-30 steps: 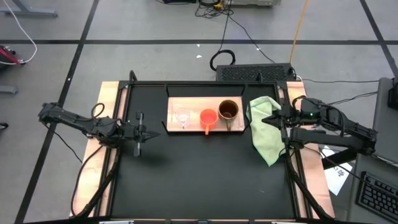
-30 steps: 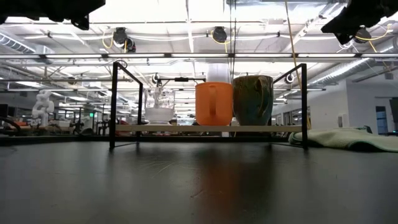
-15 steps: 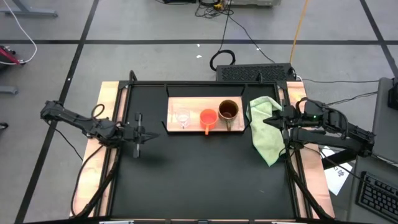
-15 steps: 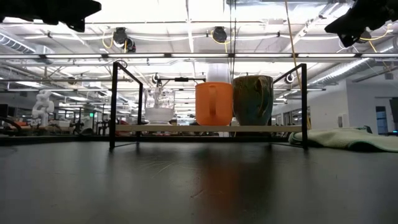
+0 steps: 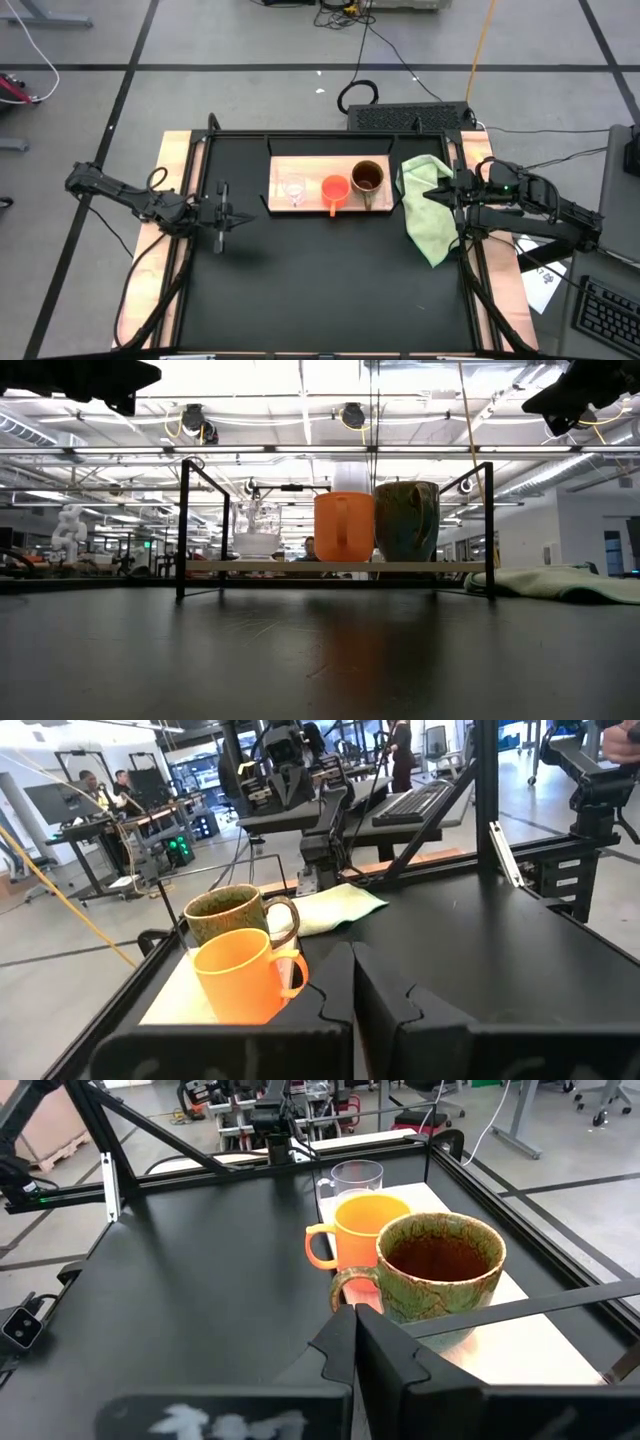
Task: Stack small to large cups/mugs on shelf
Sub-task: Return to Home Position
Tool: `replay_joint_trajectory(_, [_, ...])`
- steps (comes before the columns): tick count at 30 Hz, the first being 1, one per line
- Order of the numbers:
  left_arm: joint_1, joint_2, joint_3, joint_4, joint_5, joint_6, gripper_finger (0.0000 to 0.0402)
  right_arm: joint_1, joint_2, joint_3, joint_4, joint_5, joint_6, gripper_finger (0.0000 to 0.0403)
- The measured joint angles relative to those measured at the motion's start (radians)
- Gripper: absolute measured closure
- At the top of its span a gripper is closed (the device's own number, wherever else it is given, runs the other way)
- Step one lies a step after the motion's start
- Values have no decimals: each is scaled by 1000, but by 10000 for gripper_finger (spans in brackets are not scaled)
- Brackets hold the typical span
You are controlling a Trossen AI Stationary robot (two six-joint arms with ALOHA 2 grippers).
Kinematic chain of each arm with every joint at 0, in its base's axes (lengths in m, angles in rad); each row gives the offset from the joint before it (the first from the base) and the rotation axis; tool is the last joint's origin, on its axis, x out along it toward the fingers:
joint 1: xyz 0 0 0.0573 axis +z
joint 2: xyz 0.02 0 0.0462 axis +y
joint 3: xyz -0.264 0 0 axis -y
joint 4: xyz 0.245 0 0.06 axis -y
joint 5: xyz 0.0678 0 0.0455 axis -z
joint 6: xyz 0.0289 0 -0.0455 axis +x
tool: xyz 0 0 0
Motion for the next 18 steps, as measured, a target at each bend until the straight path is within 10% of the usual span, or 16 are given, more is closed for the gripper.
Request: replay_joint_trajectory(18, [0,-186,-95,-74,23,-35,401,0,0,0,0,-1,0,403])
